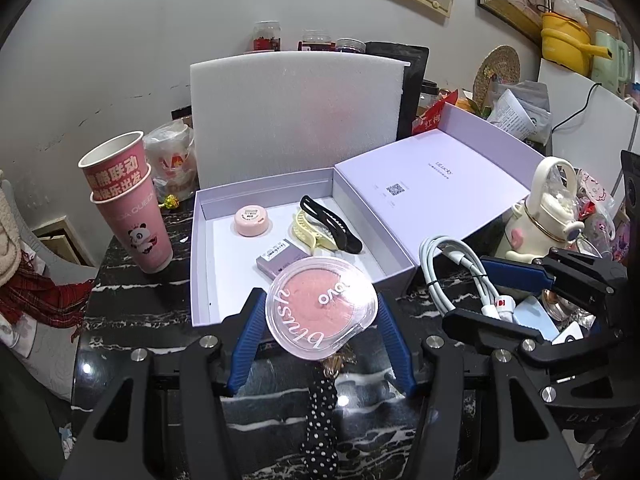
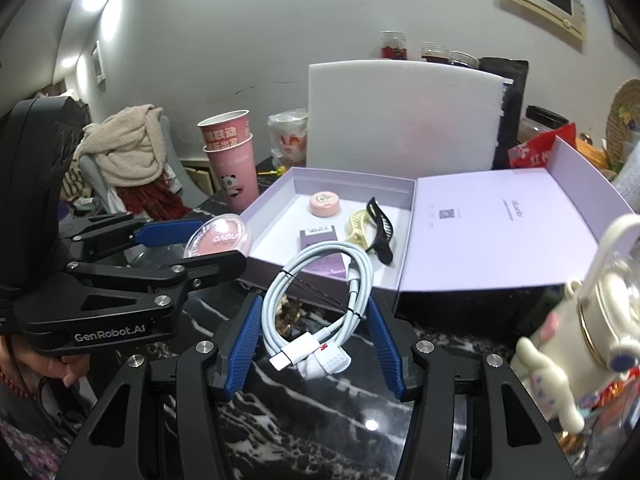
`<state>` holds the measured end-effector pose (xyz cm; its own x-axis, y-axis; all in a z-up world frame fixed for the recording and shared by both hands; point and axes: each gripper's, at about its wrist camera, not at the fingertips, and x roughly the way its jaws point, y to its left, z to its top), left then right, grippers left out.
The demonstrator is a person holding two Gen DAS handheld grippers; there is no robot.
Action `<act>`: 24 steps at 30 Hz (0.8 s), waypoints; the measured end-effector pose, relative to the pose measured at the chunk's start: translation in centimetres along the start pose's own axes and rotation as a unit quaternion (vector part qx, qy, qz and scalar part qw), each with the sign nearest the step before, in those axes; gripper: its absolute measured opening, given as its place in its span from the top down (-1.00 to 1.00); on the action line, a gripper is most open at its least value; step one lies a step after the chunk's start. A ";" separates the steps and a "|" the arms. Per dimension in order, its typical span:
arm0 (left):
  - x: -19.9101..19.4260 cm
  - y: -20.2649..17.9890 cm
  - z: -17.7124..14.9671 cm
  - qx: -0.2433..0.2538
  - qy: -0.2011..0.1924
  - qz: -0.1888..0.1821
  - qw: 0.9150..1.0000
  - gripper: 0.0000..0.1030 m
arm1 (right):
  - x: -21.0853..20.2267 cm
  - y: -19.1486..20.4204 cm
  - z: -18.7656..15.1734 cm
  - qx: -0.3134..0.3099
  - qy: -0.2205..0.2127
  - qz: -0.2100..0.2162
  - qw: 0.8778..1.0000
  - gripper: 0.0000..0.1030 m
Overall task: Organize rigid objects
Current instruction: 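Lift and carry the blush compact and white cable with both tools toward the box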
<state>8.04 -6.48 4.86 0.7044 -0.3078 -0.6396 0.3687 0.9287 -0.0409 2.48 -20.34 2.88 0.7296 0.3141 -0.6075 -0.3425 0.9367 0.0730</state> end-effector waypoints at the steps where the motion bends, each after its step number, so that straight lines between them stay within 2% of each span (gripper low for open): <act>1: 0.1 0.1 0.2 0.000 -0.001 0.000 1.000 -0.08 | 0.2 -0.1 0.3 -0.001 0.000 0.001 1.000 -0.03; 24: 3.1 1.9 5.3 0.018 -0.014 0.005 1.000 -0.07 | 3.4 -2.5 6.0 -0.007 -0.008 0.010 1.000 -0.03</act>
<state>14.14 -6.73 6.86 0.7250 -0.3043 -0.6179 0.3818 0.9242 -0.0071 9.33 -20.70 5.39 0.7317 0.3347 -0.5938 -0.3645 0.9283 0.0741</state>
